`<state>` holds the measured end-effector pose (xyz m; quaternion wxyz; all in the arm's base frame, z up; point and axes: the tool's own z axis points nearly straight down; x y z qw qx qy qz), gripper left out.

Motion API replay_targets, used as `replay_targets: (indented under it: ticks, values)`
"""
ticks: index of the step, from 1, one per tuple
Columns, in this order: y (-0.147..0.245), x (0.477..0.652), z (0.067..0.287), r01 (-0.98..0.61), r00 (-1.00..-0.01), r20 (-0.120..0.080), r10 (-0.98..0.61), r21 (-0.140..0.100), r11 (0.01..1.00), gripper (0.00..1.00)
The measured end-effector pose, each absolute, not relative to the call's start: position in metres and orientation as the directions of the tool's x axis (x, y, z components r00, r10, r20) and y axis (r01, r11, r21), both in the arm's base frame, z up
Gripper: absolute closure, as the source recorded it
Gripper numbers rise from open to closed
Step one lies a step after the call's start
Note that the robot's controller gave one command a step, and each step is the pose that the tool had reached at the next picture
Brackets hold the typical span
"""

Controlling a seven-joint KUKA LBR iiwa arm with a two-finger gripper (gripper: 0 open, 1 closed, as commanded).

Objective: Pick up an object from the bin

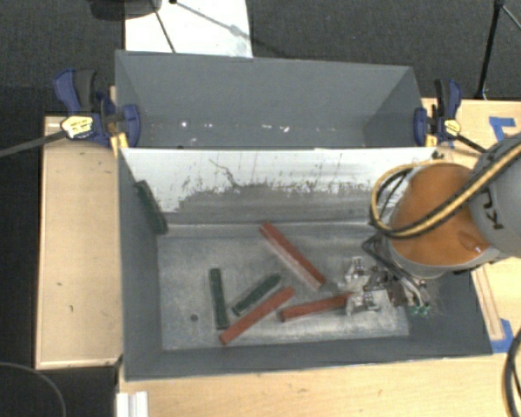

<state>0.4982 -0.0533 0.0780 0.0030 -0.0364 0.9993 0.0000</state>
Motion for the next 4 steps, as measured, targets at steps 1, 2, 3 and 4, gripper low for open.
replay_targets:
  ticks: [1, 2, 3, 4]
  values:
    - [-0.053, 0.498, 0.078, -0.074, -0.997, -0.006, -0.074, 0.000, 0.997, 1.00]
    - [-0.057, 0.500, 0.200, -0.066, -0.998, -0.002, -0.066, 0.000, 0.998, 1.00]
    - [-0.057, 0.500, 0.200, -0.067, -0.998, -0.002, -0.067, 0.000, 0.998, 1.00]
    - [-0.092, 0.509, 0.251, -0.047, -0.999, 0.002, -0.047, 0.002, 0.999, 1.00]
